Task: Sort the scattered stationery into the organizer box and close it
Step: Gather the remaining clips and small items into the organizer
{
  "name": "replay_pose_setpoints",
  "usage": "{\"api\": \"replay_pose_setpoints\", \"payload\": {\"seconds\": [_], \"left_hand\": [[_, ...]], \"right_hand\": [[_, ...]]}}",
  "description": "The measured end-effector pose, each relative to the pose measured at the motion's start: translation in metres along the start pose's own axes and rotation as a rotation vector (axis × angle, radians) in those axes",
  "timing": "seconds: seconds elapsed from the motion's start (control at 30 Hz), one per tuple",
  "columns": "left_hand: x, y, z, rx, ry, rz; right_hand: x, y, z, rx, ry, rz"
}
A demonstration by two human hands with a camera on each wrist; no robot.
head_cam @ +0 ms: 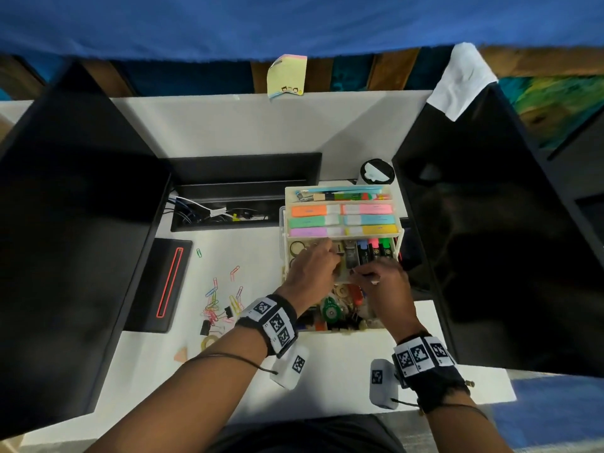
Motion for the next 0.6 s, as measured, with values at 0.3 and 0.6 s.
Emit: {"api": "replay_pose_setpoints", "payload": {"seconds": [0.3,0.6], "left_hand": [[0.059,0.025,0.053,0.265,-0.056,-0.073],[0.109,0.029,0.127,0.292,0.097,-0.109]], "right_hand": [[-0.001,-0.009,-0.003,0.052,-0.068,-0.003],[-0.003,-0.014,0.002,0.081,-0.141,-0.040]]}}
Point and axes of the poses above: each hand's wrist, its own x-axis away from the middle knuckle, its own y-axis out of the back of the hand, z = x × y, the point moved 8 cm from there along -x, towards the middle knuckle, and after that the axes turned 9 degrees about z, right-handed, at the moved point
